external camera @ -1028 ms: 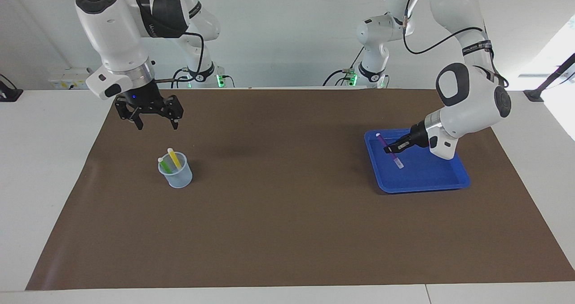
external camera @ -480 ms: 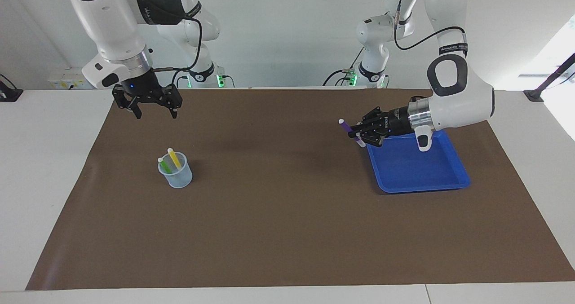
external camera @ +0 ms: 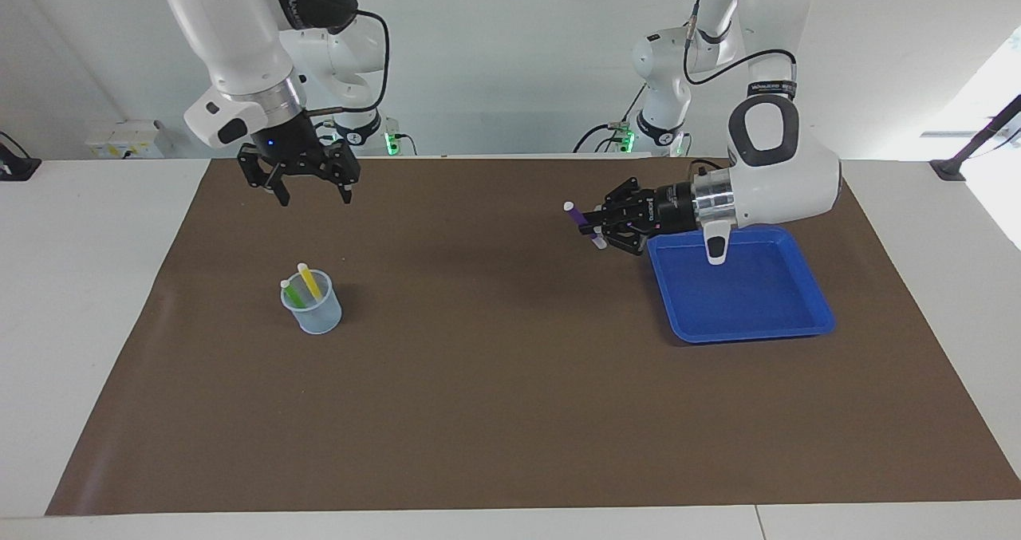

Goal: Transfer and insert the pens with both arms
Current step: 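Lift the purple pen with the left gripper toward the right gripper, then close the right gripper on the purple pen's free end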

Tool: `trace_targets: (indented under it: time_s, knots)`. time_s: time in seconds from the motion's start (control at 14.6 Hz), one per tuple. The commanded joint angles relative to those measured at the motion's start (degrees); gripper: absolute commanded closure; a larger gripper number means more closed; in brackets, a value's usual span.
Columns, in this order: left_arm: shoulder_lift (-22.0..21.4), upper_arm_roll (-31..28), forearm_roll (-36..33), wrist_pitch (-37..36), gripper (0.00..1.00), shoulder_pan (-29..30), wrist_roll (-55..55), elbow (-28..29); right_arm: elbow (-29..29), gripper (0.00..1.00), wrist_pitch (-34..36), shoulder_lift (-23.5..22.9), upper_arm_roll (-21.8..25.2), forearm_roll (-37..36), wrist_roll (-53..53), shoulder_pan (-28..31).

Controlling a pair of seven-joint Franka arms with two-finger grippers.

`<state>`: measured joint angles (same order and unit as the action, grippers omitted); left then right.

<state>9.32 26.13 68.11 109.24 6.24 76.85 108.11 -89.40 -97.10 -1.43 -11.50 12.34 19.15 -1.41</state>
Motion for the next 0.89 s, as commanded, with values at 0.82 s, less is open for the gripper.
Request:
trace_targets:
  time_s: [0.82]
  knots:
    - [-6.5,-0.5,8.3,12.7,1.0,-8.3,-0.4,6.5,-1.4,0.03,-12.1,-4.5,-0.4,7.8,11.7,-12.6]
